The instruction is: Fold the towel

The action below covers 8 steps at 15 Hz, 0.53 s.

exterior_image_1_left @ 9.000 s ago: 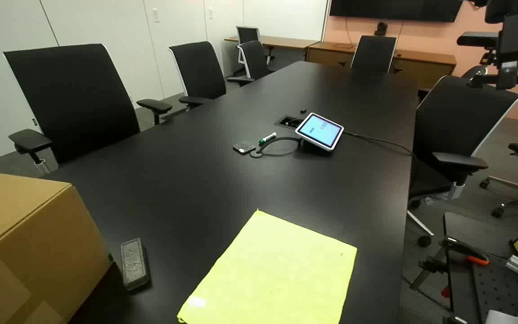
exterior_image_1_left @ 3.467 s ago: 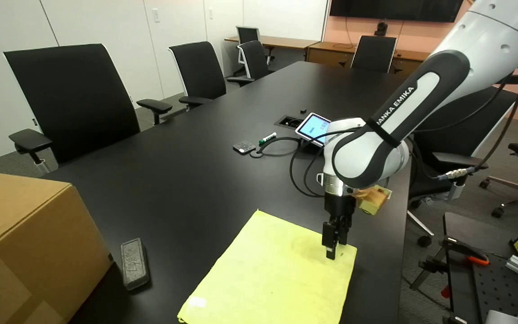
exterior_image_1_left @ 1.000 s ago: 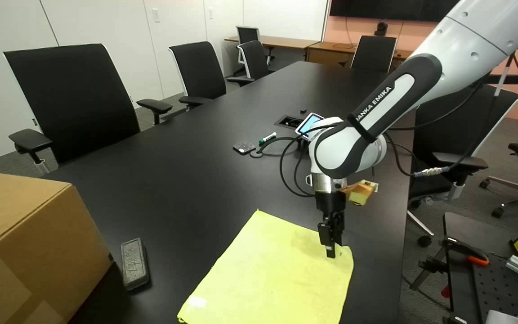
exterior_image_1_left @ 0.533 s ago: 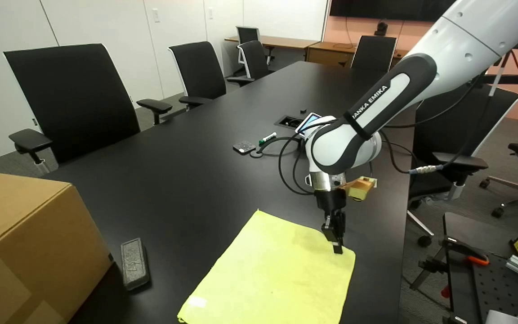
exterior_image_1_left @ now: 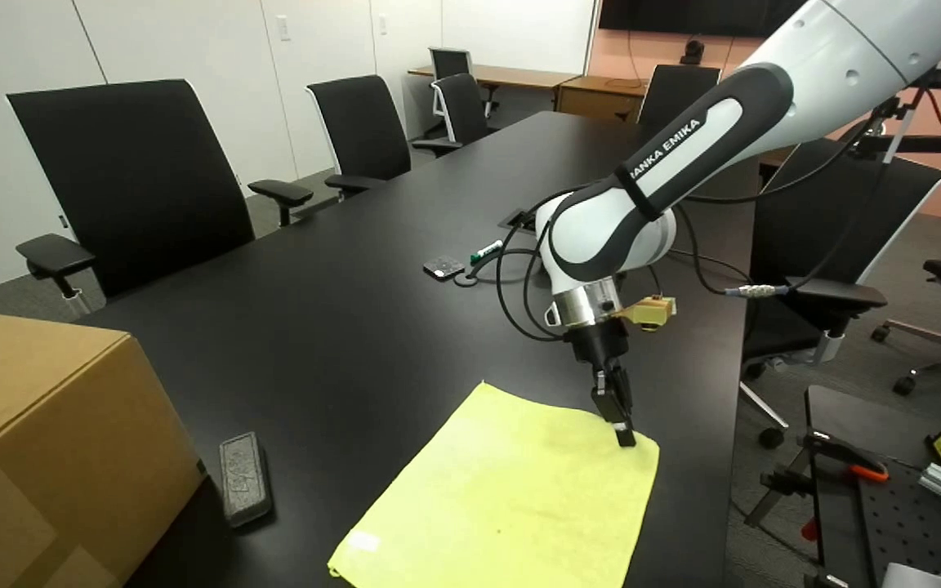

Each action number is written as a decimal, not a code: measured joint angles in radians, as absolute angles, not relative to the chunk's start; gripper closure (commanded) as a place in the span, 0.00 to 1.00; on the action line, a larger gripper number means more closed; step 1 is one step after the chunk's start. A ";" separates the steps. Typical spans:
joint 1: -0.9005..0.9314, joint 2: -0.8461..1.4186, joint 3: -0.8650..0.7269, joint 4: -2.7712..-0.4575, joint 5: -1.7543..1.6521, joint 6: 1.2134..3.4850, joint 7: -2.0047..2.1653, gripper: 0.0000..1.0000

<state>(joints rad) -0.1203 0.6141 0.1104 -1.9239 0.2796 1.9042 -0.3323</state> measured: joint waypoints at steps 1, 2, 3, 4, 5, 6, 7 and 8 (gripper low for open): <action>-0.121 0.614 0.109 -1.911 0.281 1.890 -0.333 0.93; -0.121 0.614 0.108 -1.896 0.283 1.879 -0.330 0.93; -0.121 0.615 0.105 -1.879 0.285 1.868 -0.325 0.93; -0.121 0.617 0.103 -1.861 0.287 1.858 -0.317 0.93; -0.121 0.620 0.101 -1.840 0.288 1.848 -0.308 0.93; -0.121 0.625 0.101 -1.816 0.289 1.840 -0.297 0.93; -0.121 0.632 0.100 -1.789 0.290 1.831 -0.285 0.94; -0.120 0.640 0.100 -1.762 0.290 1.823 -0.272 0.94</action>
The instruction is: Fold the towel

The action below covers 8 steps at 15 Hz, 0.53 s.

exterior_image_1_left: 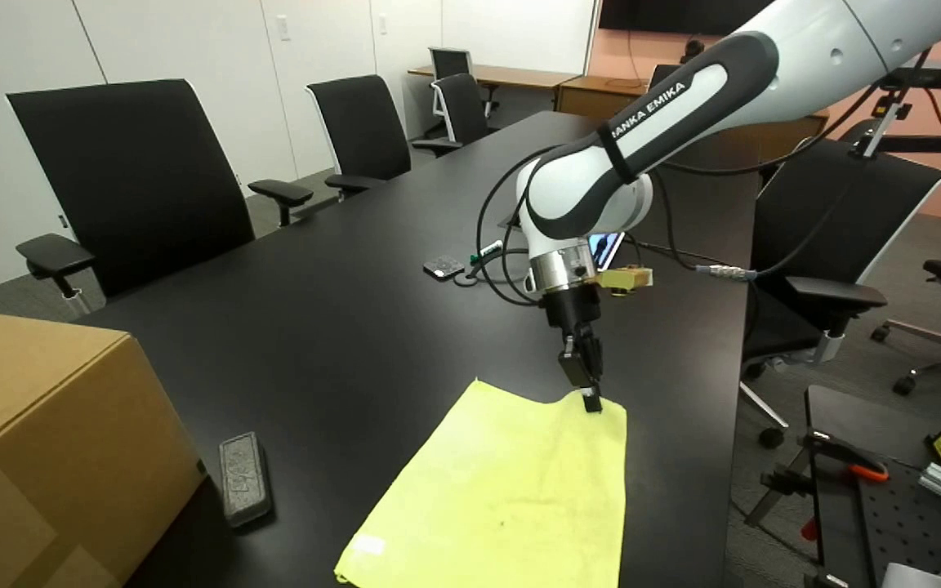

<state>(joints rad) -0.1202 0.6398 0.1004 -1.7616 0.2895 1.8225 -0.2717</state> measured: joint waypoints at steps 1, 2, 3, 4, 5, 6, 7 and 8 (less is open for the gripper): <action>-0.118 0.649 0.100 -1.731 0.290 1.810 -0.257 0.94; -0.116 0.661 0.100 -1.698 0.290 1.797 -0.244 0.95; -0.112 0.674 0.100 -1.663 0.290 1.784 -0.231 0.95; -0.106 0.690 0.101 -1.626 0.290 1.771 -0.216 0.94; -0.099 0.708 0.101 -1.588 0.290 1.760 -0.201 0.95; -0.090 0.730 0.101 -1.545 0.290 1.747 -0.182 0.94; -0.080 0.756 0.101 -1.498 0.289 1.731 -0.161 0.94; -0.070 0.783 0.101 -1.455 0.289 1.717 -0.141 0.94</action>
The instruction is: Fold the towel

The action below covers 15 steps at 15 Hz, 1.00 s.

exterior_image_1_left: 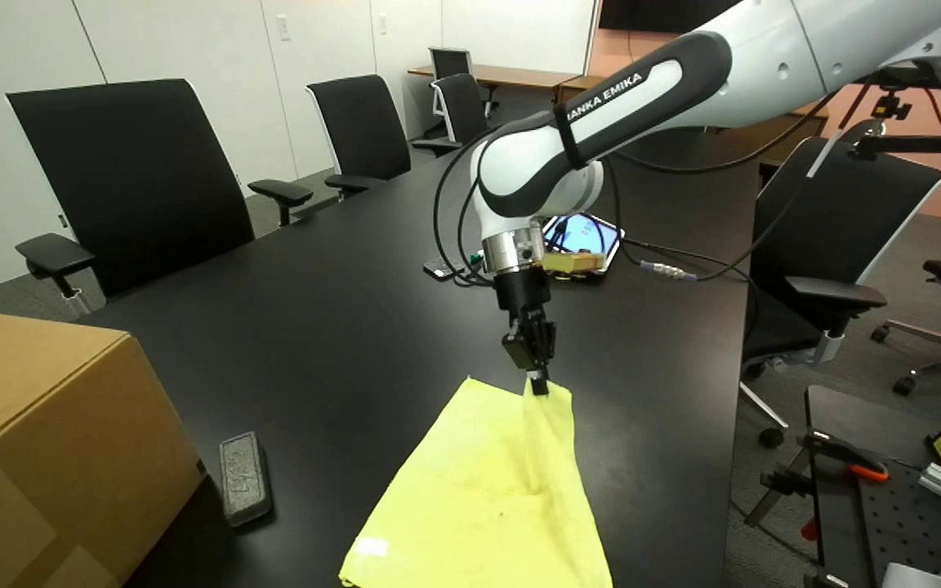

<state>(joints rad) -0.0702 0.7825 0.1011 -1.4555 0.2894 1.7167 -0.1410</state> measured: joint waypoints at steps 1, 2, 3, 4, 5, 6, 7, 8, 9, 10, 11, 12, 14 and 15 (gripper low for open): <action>-0.060 0.812 0.101 -1.411 0.288 1.705 -0.118 0.94; -0.050 0.843 0.101 -1.368 0.287 1.694 -0.093 0.94; -0.039 0.876 0.100 -1.325 0.285 1.685 -0.065 0.94; -0.028 0.910 0.097 -1.281 0.281 1.677 -0.034 0.93; -0.017 0.944 0.094 -1.239 0.279 1.673 -0.002 0.93; -0.009 0.976 0.089 -1.200 0.279 1.671 0.028 0.93; -0.002 1.005 0.085 -1.163 0.279 1.670 0.057 0.94; 0.004 1.031 0.079 -1.127 0.278 1.670 0.085 0.93; 0.008 1.055 0.072 -1.095 0.278 1.671 0.111 0.93; 0.010 1.074 0.067 -1.065 0.278 1.673 0.135 0.91; 0.010 1.086 0.061 -1.039 0.278 1.674 0.156 0.91; 0.010 1.096 0.054 -1.013 0.278 1.676 0.176 0.91; 0.008 1.105 0.040 -0.970 0.278 1.684 0.213 0.65; 0.007 1.105 0.034 -0.951 0.278 1.686 0.230 0.60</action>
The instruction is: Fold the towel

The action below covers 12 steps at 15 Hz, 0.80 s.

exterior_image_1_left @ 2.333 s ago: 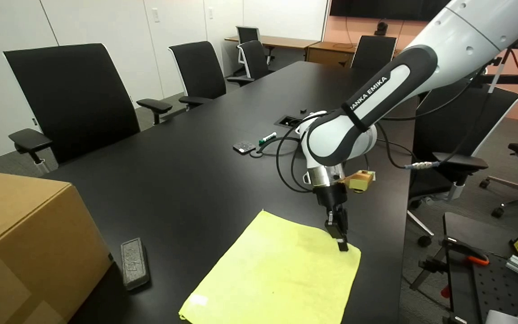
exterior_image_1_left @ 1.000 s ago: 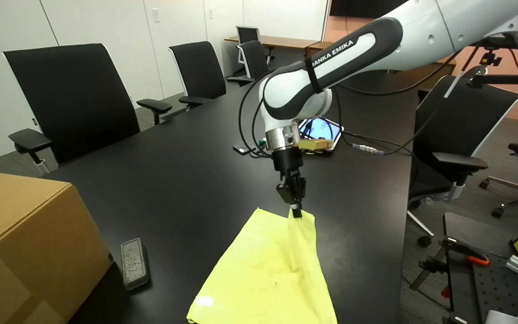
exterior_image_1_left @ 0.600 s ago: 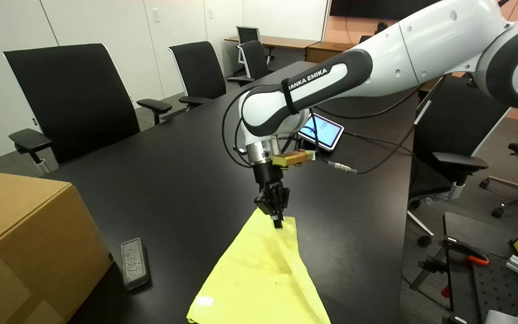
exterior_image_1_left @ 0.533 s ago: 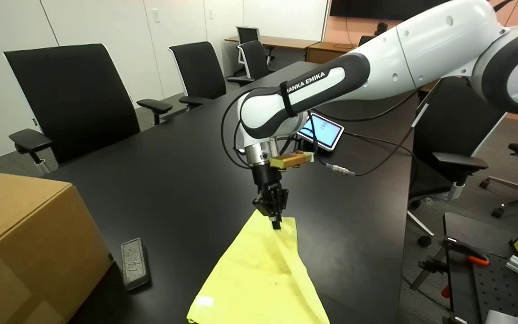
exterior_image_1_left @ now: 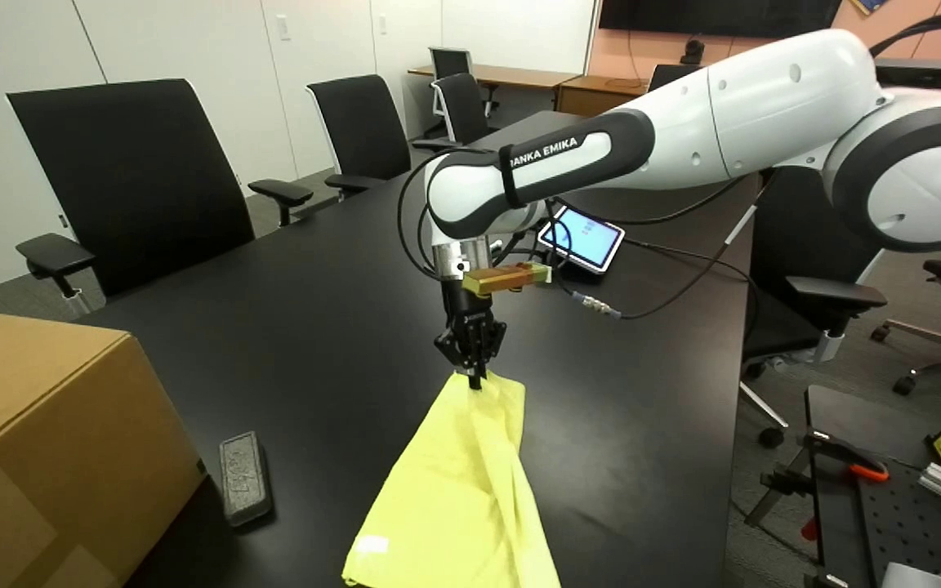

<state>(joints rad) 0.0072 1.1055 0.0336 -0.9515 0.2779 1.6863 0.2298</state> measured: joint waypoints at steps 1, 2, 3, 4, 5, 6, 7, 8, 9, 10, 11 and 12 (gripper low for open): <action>0.007 1.105 0.029 -0.936 0.277 1.687 0.242 0.51; 0.006 1.106 0.025 -0.924 0.276 1.687 0.253 0.44; 0.006 1.106 0.023 -0.916 0.274 1.688 0.260 0.35; 0.007 1.106 0.023 -0.911 0.272 1.691 0.264 0.28; 0.008 1.106 0.023 -0.908 0.268 1.695 0.266 0.22; 0.010 1.105 0.023 -0.907 0.266 1.700 0.266 0.13; 0.012 1.105 0.023 -0.907 0.266 1.704 0.266 0.07; 0.015 1.104 0.023 -0.908 0.266 1.706 0.264 0.00; 0.019 1.101 0.023 -0.911 0.265 1.706 0.258 0.00; 0.023 1.094 0.024 -0.920 0.258 1.705 0.236 0.00; 0.027 1.084 0.026 -0.934 0.246 1.703 0.194 0.00; 0.032 1.066 0.027 -0.959 0.233 1.702 0.149 0.00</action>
<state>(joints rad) 0.0322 1.0662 0.0267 -0.9588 0.2331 1.7019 0.1487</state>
